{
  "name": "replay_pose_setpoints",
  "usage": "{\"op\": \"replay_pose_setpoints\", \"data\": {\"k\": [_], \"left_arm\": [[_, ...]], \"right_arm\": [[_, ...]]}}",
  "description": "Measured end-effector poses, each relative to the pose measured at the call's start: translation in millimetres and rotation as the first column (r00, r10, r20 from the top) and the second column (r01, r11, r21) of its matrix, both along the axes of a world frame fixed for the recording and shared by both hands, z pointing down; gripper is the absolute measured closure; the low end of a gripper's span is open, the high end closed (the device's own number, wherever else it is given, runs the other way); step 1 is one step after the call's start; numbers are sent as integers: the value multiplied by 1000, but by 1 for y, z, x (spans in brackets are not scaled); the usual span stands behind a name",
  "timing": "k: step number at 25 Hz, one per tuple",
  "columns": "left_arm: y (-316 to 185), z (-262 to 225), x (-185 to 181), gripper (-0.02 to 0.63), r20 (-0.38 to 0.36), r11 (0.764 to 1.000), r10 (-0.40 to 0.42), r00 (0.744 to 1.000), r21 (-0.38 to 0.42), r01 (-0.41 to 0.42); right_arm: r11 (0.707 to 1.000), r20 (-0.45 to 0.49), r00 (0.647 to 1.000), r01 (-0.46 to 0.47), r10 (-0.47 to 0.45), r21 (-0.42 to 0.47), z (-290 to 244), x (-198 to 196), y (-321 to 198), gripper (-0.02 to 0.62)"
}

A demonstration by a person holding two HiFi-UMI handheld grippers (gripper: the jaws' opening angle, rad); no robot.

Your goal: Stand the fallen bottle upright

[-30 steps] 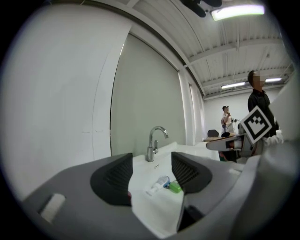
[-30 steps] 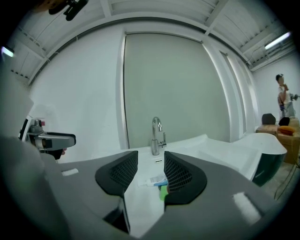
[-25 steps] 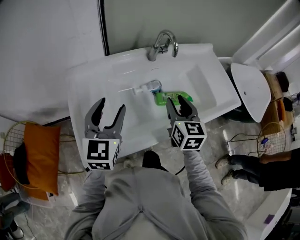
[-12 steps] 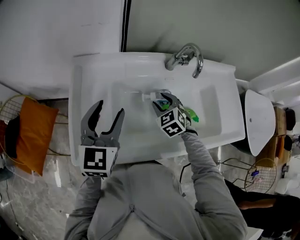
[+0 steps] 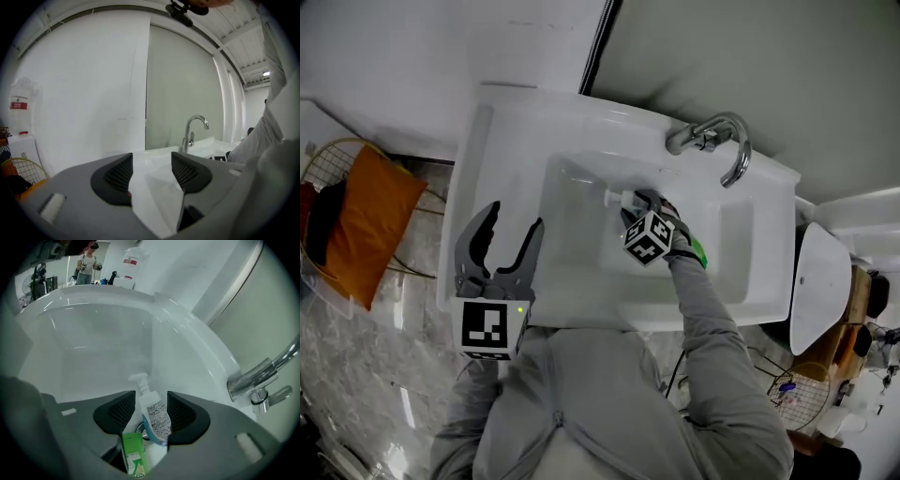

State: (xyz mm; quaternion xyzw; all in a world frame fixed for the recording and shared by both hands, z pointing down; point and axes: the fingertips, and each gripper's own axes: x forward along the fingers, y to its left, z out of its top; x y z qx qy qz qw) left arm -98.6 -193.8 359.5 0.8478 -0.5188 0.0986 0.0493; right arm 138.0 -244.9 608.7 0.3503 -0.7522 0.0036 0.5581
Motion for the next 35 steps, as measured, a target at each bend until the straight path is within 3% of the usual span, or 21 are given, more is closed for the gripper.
{"op": "replay_pose_setpoints", "data": {"k": [5, 10, 19, 28, 32, 35], "left_arm": [[5, 3, -5, 308, 1, 997, -47, 999, -60, 47], [8, 8, -14, 308, 13, 993, -89, 996, -74, 90], [10, 15, -21, 308, 20, 989, -129, 991, -74, 130], [6, 19, -25, 308, 42, 982, -153, 987, -107, 157], [4, 19, -27, 308, 51, 985, -151, 987, -71, 154], [5, 19, -25, 308, 51, 982, -152, 987, -104, 157]], "right_arm": [[995, -72, 995, 63, -68, -72, 22, 9, -3, 392], [975, -149, 971, 165, -187, -151, 39, 11, -7, 373], [930, -219, 928, 235, -301, -282, 62, 20, -8, 370], [864, -248, 866, 322, -434, -387, 79, 16, -7, 360], [827, -261, 849, 303, -460, -473, 81, 12, -5, 360], [797, -276, 831, 287, -483, -532, 82, 11, -3, 360]]}}
